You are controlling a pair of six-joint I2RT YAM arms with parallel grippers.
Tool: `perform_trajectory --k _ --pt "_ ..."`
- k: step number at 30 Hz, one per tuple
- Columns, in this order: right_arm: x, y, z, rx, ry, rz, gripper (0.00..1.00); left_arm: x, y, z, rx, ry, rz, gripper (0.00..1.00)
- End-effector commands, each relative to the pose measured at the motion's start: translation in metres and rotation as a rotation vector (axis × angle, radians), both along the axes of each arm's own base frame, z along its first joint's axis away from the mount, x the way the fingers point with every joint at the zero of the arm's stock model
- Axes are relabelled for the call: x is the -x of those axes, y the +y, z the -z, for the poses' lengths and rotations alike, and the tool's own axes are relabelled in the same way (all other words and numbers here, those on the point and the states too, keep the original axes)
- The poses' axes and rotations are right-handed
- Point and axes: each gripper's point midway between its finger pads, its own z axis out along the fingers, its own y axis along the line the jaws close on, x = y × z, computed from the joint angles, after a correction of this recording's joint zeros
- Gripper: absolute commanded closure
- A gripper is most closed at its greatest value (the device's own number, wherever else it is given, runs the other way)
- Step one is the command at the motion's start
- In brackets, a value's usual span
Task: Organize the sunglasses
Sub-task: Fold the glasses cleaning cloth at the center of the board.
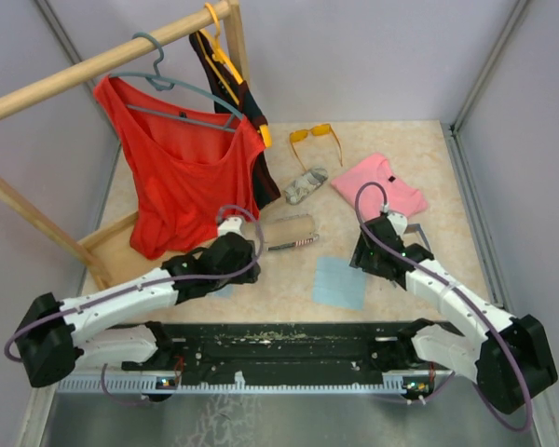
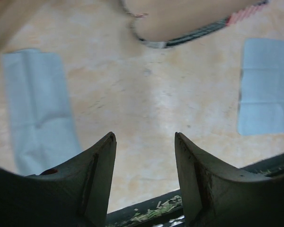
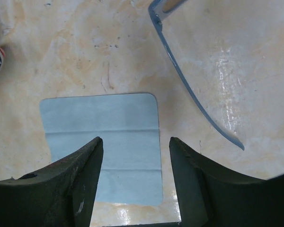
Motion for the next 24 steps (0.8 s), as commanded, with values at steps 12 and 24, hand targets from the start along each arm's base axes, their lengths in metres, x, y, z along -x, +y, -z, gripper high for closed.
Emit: perform_trajectory --k 12,24 --pt "-0.029 -0.011 0.0 0.053 -0.004 0.071 0.43 -0.027 -0.173 0.002 0.115 -0.068 0.429 0.41" --pt "-0.027 -0.017 0.015 0.05 0.049 0.059 0.45 -0.048 -0.208 0.04 0.036 -0.03 0.465 0.43"
